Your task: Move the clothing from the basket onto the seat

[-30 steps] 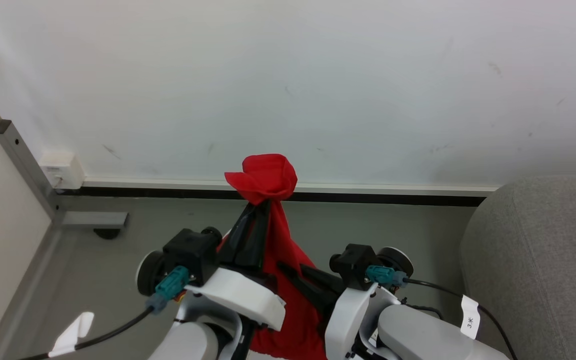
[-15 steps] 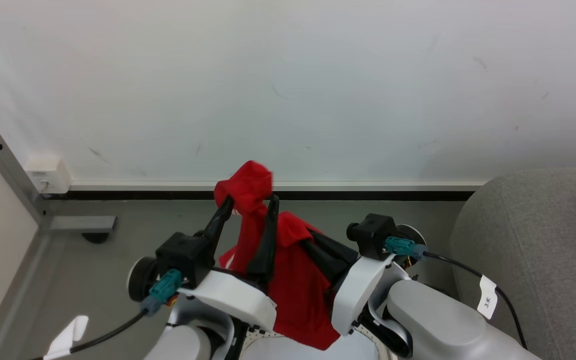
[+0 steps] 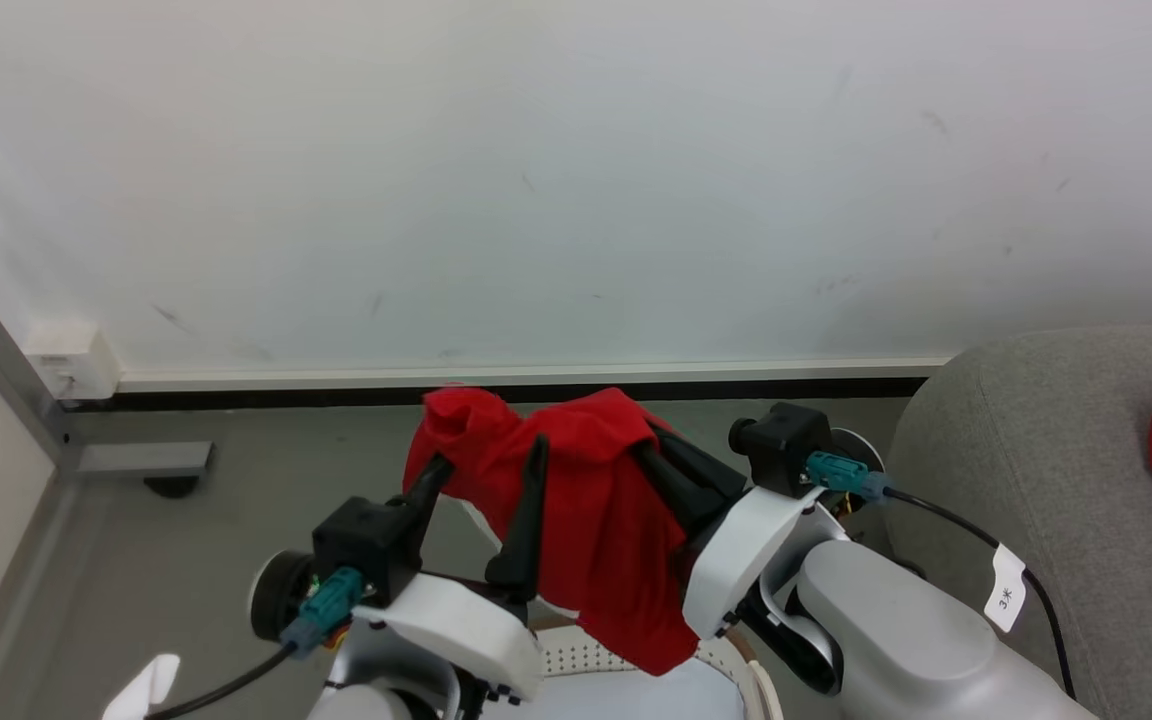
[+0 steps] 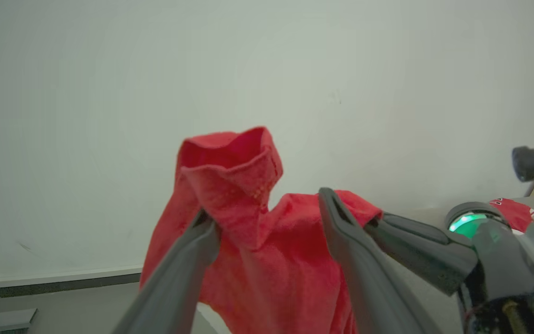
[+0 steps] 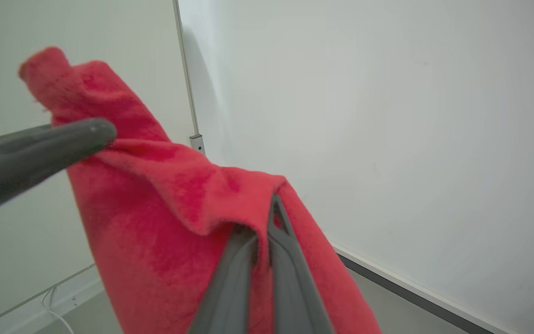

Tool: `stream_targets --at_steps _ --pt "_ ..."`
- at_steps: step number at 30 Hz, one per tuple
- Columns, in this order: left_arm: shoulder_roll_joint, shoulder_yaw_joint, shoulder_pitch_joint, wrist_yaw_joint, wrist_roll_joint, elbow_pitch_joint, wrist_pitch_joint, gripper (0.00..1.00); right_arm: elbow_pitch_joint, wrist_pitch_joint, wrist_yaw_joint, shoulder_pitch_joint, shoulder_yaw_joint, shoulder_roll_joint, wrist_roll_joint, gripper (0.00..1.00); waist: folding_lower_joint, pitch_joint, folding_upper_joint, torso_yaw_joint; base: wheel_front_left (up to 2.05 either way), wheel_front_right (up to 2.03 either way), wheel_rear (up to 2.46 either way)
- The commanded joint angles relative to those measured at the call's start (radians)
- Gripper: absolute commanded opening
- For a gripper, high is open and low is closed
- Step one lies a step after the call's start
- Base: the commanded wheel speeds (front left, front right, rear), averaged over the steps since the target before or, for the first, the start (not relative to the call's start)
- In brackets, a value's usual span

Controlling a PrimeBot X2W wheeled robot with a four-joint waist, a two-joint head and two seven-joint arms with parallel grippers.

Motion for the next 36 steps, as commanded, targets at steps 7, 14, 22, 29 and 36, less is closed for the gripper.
stream_targets --at_steps 7,14,22,29,36 --pt "0.018 -0.002 0.029 0.009 -0.009 -0.009 0.003 1.00 -0.006 -0.007 -0.002 0.019 -0.064 -0.001 -0.041 0.00 -0.0001 0.002 0.0000 -0.006 0.00 0.00 0.00" --pt "0.024 0.001 0.039 0.015 -0.015 -0.013 0.004 1.00 -0.018 -0.007 -0.002 0.016 -0.142 -0.001 -0.086 0.00 -0.0001 0.004 0.0000 -0.031 0.00 0.00 0.00" --pt "0.027 0.001 0.063 0.020 -0.022 -0.008 -0.011 1.00 -0.054 -0.007 -0.002 0.019 -0.181 -0.019 -0.122 0.00 -0.0001 0.012 0.0000 -0.137 0.00 0.00 0.00" --pt "0.030 -0.002 0.064 0.016 -0.028 0.005 -0.025 1.00 -0.102 -0.007 -0.002 0.035 -0.207 -0.061 -0.144 0.00 -0.0001 0.028 0.0000 -0.270 0.00 0.00 0.00" --pt "0.031 -0.020 0.072 0.007 -0.025 0.018 -0.032 1.00 -0.153 -0.007 -0.002 0.058 -0.235 -0.115 -0.161 0.00 -0.0001 0.044 0.0000 -0.405 0.00 0.00 0.00"
